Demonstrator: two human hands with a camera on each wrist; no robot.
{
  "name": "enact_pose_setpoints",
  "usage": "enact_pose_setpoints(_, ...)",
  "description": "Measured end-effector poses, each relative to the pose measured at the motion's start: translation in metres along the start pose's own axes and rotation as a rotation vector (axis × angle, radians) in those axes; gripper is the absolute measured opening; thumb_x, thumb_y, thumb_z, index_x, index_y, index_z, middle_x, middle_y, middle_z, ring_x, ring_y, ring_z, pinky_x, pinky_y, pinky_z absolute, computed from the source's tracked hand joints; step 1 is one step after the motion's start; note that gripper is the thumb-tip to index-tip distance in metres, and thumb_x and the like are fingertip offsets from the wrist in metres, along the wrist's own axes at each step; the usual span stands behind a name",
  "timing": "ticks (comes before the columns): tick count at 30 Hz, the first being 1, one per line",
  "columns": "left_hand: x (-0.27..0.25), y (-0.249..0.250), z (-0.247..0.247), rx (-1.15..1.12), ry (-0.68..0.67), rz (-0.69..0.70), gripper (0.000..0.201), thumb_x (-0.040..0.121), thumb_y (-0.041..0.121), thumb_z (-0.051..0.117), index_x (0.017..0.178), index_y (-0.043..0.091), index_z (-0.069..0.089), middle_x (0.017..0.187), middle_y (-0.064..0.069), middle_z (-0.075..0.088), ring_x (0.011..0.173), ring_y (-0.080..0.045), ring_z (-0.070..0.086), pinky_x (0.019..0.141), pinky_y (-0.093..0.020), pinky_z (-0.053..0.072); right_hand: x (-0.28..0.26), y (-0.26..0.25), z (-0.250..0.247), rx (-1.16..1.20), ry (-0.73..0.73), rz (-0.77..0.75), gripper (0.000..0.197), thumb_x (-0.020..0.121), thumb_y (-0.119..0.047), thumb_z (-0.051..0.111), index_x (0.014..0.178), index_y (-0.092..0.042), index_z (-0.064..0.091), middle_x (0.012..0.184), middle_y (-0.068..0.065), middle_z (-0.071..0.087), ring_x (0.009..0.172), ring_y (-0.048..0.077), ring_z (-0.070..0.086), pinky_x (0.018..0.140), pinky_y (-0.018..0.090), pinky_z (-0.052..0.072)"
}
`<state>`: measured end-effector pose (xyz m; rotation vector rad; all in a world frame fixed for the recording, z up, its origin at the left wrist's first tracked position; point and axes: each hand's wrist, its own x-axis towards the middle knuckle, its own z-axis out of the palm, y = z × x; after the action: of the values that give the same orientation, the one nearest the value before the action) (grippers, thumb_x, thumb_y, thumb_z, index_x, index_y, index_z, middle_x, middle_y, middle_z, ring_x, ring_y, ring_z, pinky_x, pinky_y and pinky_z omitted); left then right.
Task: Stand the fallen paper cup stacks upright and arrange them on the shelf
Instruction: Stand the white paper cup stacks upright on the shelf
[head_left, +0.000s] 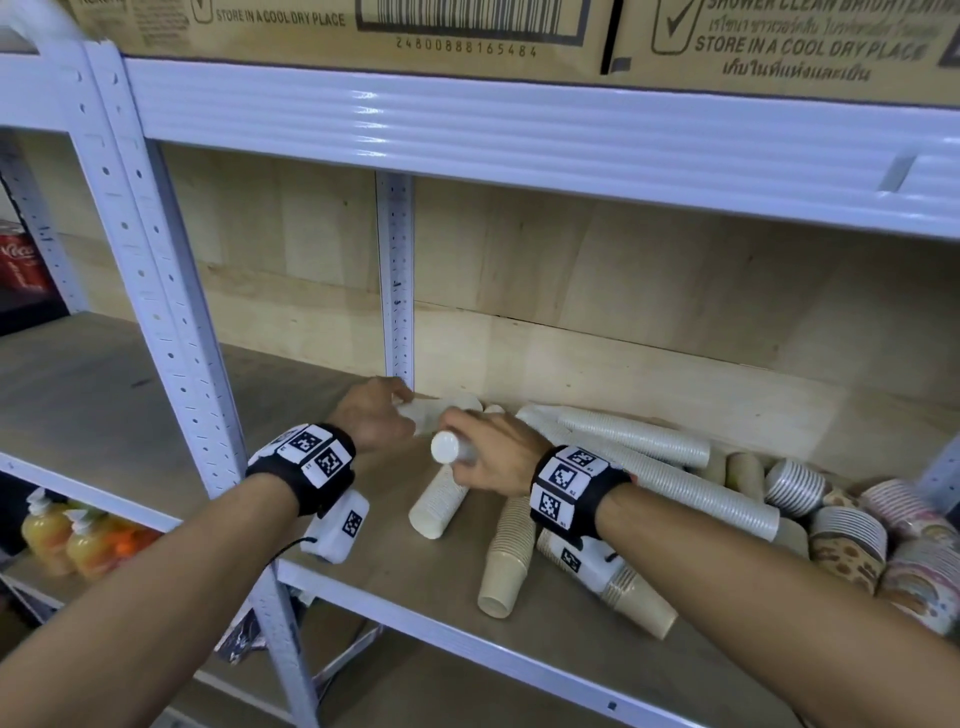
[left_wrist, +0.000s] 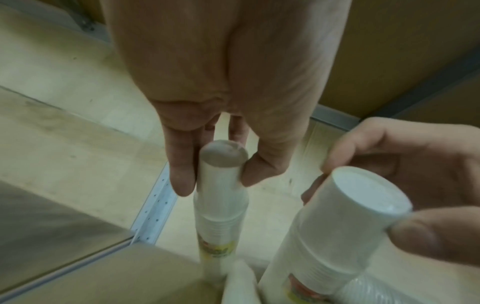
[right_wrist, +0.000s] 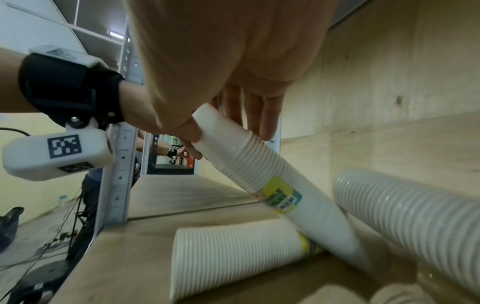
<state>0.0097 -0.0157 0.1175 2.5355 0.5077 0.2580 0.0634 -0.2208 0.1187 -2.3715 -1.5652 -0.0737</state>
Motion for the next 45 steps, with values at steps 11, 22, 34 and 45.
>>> enact_pose_setpoints(11, 0.025, 0.044, -0.036, -0.133, 0.250, 0.151, 0.035, 0.083, 0.017, 0.061, 0.117, 0.022, 0.063, 0.113, -0.008, 0.067, 0.096, -0.025, 0.064, 0.074, -0.027, 0.052, 0.022, 0.027, -0.070, 0.092, 0.394, 0.233, 0.043, 0.083, -0.026, 0.061, 0.124, -0.016, 0.052, 0.107, 0.006, 0.065, 0.087, 0.025, 0.062, 0.071, 0.028, 0.047)
enact_pose_setpoints(22, 0.051, 0.054, -0.069, -0.058, 0.307, 0.163, 0.036, 0.087, 0.020, 0.062, 0.123, 0.021, 0.060, 0.124, -0.011, 0.063, 0.106, -0.030, 0.060, 0.085, -0.033, 0.052, 0.063, 0.030, -0.094, 0.170, 0.586, 0.235, 0.028, 0.083, -0.024, 0.060, 0.108, -0.012, 0.055, 0.096, 0.005, 0.064, 0.080, 0.024, 0.060, 0.068, 0.028, 0.048)
enact_pose_setpoints(34, 0.077, 0.039, -0.078, 0.015, 0.300, 0.131, 0.023, 0.087, 0.025, 0.067, 0.109, 0.021, 0.064, 0.119, -0.010, 0.066, 0.109, -0.029, 0.060, 0.086, -0.032, 0.049, 0.118, 0.023, -0.058, 0.242, 0.443, 0.281, 0.033, 0.088, -0.024, 0.058, 0.117, -0.011, 0.052, 0.105, 0.008, 0.064, 0.084, 0.025, 0.060, 0.068, 0.026, 0.042)
enact_pose_setpoints(45, 0.084, 0.034, -0.076, -0.019, 0.224, 0.114, 0.036, 0.087, 0.030, 0.066, 0.123, 0.024, 0.065, 0.128, -0.007, 0.063, 0.115, -0.028, 0.059, 0.091, -0.028, 0.045, 0.137, 0.031, -0.049, 0.229, 0.382, 0.319, 0.041, 0.088, -0.031, 0.059, 0.127, -0.019, 0.056, 0.118, 0.009, 0.063, 0.102, 0.028, 0.061, 0.084, 0.033, 0.051)
